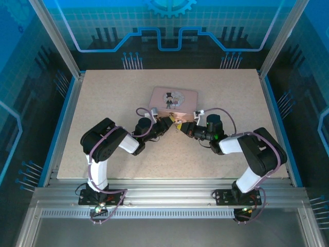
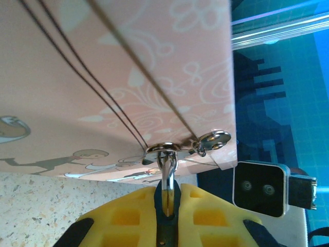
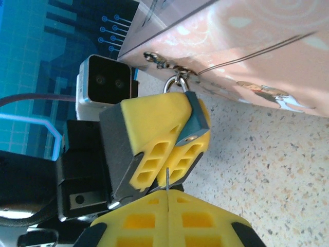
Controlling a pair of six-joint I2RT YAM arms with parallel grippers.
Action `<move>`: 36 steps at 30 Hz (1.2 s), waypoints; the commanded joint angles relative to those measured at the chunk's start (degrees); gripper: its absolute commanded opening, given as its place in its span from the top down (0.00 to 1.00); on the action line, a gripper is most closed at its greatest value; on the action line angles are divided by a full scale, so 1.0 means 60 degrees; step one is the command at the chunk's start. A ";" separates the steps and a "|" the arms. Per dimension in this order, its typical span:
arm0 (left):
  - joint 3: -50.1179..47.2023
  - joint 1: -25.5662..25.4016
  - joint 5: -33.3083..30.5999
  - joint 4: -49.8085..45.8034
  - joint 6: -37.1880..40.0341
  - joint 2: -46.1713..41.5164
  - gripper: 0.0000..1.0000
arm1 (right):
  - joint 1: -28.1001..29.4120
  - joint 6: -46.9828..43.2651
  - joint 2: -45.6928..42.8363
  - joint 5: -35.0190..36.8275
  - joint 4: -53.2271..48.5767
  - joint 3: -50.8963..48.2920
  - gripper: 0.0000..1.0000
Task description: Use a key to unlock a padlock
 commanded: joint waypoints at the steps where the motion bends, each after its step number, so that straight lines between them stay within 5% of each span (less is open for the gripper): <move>1: 0.0267 -0.0095 0.0187 0.1217 -0.0254 0.0007 0.93 | 0.0129 0.0370 0.0440 0.0175 0.0737 0.0205 1.00; 25: 0.0349 -0.0281 0.0122 0.1584 -0.0503 0.0199 0.93 | 0.0297 0.0675 0.1204 0.0439 0.0883 0.0919 1.00; 36: 0.0286 -0.0217 -0.0485 0.1784 -0.0515 0.0316 0.93 | 0.0390 0.0809 -0.1537 0.1592 -0.0557 -0.0893 1.00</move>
